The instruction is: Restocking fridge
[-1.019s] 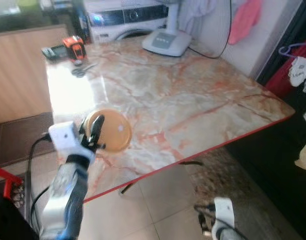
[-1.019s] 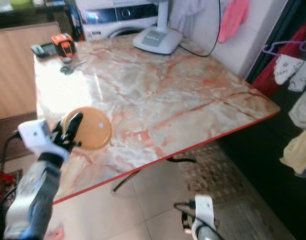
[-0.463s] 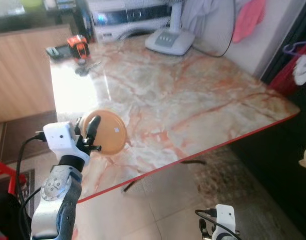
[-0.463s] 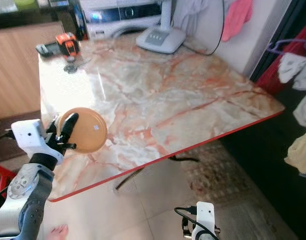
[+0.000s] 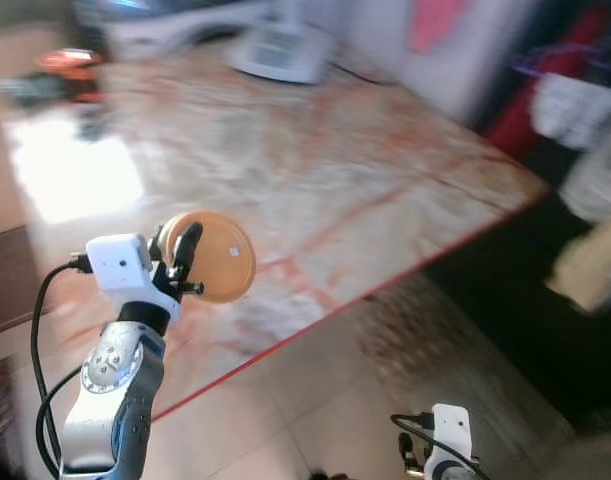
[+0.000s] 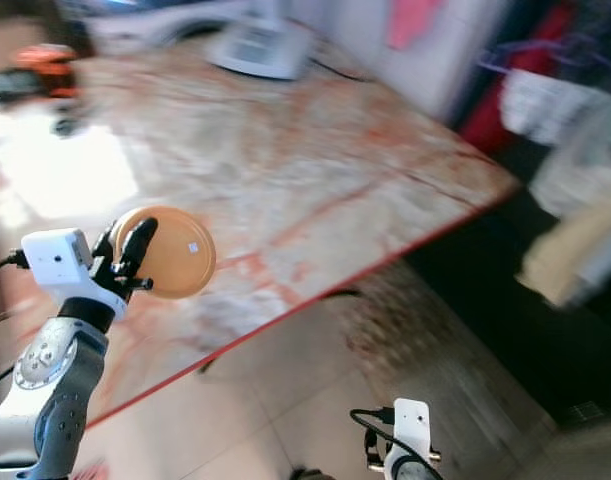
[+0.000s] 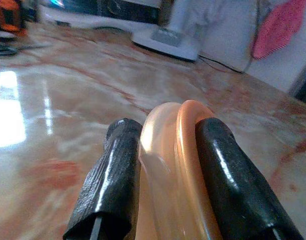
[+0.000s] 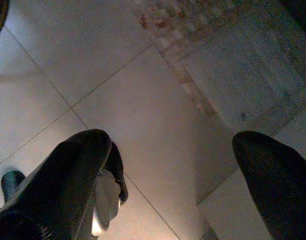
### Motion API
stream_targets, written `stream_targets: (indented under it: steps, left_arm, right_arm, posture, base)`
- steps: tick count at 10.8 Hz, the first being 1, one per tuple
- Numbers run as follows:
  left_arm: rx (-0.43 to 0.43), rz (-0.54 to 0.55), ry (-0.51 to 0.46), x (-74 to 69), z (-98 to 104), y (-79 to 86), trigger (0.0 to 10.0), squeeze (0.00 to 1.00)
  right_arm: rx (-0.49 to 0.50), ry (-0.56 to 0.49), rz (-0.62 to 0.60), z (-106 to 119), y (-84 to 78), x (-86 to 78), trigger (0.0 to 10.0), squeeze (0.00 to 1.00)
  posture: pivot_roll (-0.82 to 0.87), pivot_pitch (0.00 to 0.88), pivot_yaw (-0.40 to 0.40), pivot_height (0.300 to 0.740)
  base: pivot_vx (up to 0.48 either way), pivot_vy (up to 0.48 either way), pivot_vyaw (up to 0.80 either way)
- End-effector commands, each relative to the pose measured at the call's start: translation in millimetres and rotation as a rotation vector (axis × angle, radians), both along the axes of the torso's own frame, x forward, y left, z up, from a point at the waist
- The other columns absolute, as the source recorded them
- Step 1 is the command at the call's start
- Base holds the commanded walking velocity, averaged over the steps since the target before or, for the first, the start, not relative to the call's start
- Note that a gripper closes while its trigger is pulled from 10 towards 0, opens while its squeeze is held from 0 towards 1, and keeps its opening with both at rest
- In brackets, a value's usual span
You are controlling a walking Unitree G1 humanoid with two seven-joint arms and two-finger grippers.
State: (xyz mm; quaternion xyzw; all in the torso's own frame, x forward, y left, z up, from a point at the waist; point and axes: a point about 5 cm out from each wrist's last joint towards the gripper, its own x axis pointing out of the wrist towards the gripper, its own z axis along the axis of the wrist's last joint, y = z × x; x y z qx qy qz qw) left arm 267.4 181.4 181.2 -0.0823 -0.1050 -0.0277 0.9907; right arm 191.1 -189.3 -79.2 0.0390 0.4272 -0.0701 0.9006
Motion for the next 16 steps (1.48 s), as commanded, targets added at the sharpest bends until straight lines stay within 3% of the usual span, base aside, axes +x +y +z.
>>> stream_targets:
  steps: [1,10,12,16]
  left_arm:
    - [0.012,0.001,-0.024,-2.8,7.8,0.8,10.0,0.0]
    - [0.009,-0.033,-0.056,2.1,16.7,-9.7,10.0,0.0]
    - [0.009,-0.048,-0.102,4.1,29.3,-12.4,10.0,0.0]
    - [0.0,-0.075,-0.1,5.1,30.5,-18.9,10.0,0.0]
  right_arm:
    - [0.0,0.015,-0.01,-1.4,-2.1,-2.9,10.0,0.0]
    - [-0.006,0.022,0.005,-1.1,-2.1,-1.8,10.0,0.0]
    - [-0.003,0.022,0.009,-1.2,-1.4,-1.9,10.0,0.0]
    - [0.002,0.023,0.013,-1.2,0.4,-1.3,10.0,0.0]
  posture:
    - [-0.09,0.214,-0.056,0.74]
    - [-0.09,0.17,-0.054,0.74]
    - [-0.09,0.16,-0.05,0.74]
    - [-0.09,0.181,-0.046,0.74]
  base:
    - [0.0,0.0,-0.77]
    - [0.0,-0.053,-0.77]
    - [0.0,0.0,-0.77]
    - [0.0,0.0,-0.76]
